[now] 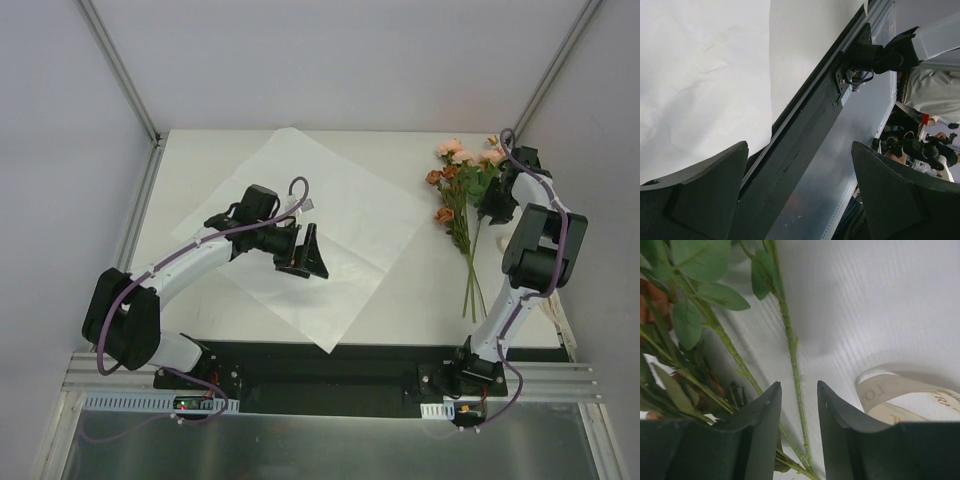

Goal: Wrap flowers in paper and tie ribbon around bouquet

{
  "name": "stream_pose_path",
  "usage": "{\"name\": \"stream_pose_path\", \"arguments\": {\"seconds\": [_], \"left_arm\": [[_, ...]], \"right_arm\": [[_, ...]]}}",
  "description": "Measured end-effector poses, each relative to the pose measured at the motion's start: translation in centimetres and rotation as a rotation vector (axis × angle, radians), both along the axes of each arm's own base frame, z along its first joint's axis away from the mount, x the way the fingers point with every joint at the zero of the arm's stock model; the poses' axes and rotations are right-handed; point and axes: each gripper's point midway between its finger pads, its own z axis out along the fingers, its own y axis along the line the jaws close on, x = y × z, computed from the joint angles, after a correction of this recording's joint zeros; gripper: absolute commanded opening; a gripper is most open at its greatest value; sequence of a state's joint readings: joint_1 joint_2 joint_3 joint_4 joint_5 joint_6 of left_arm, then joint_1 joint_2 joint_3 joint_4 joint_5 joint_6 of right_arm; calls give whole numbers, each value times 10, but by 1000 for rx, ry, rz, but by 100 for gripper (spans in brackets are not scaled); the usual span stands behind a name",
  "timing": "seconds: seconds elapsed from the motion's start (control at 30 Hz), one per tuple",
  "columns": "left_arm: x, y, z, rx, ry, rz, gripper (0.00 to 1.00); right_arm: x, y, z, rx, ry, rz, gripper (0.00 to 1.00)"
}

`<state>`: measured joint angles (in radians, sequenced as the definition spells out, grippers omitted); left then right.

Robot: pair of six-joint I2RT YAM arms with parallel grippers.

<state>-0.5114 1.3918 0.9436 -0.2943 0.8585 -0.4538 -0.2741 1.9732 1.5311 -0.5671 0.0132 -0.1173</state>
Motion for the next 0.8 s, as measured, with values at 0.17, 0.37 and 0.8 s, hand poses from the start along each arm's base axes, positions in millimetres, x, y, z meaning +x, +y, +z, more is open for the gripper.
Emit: {"name": "stream_pose_path", "arguments": {"seconds": [0.17,0.37,0.8], "left_arm": [[1,-2,-4,18,20,-8,84],[4,-3,-4,28,33,-6,84],[6,-2,0,41,37,27,83]], "right_arm": [[-9,6,-29,34,85,38,34],[-9,7,-41,35,116,78,3],[4,1,-9,-94,-29,131,1]]}}
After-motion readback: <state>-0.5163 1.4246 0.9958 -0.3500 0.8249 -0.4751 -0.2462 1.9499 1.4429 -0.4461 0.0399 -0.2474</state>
